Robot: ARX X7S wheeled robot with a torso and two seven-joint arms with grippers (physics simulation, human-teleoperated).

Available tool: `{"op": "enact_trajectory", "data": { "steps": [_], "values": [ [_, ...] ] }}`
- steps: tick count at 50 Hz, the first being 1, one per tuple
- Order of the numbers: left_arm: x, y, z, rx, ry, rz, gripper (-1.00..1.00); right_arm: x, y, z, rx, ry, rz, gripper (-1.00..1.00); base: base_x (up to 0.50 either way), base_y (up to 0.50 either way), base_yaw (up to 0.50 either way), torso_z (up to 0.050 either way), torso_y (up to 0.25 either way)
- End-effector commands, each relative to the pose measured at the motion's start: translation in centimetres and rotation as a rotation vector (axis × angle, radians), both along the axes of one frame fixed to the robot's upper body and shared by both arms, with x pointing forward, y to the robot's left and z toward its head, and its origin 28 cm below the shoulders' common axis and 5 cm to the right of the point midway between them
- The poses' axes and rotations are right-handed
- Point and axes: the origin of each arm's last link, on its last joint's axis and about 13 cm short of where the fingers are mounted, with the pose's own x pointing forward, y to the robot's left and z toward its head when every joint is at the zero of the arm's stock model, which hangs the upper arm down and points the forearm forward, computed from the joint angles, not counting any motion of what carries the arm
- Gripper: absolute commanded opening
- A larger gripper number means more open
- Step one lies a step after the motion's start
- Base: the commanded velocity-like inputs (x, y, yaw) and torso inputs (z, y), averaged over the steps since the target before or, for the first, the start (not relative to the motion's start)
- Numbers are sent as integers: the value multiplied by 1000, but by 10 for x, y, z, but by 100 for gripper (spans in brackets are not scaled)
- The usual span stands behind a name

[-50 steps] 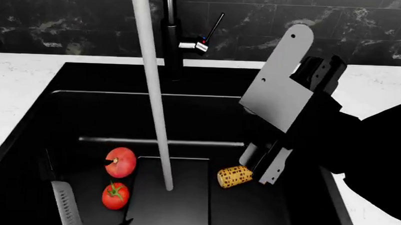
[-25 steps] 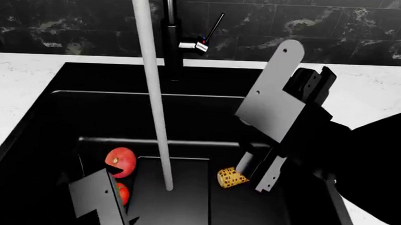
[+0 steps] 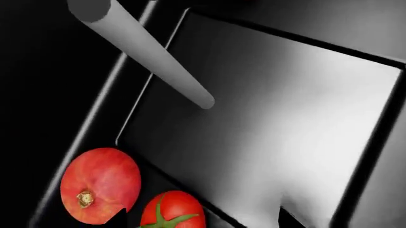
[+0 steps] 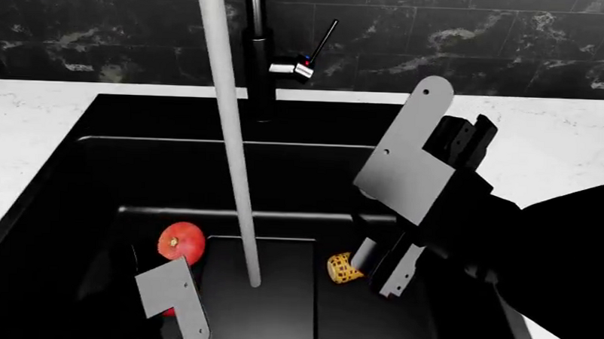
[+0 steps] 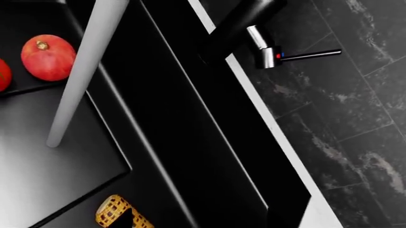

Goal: Pick the tomatos and corns from the sink and place them in one bowl. Place the pomegranate in the other bowl. Then turn off the sink faucet.

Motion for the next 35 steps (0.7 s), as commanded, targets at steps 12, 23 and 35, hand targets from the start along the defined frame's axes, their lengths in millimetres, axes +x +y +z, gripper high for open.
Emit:
{"op": "enact_trajectory", "data": {
  "steps": [12, 23, 35],
  "values": [
    [10, 5, -8, 90, 33, 58, 100, -1, -2, -9, 17, 11, 12, 100, 0, 0, 0, 0, 0],
    [25, -1, -13, 67, 22, 55, 100, -2, -3, -12, 29, 14, 15, 100, 0, 0, 0, 0, 0],
    [32, -2, -37, 89, 69, 60, 100, 0, -1, -13, 35, 16, 22, 100, 0, 0, 0, 0, 0]
  ]
}}
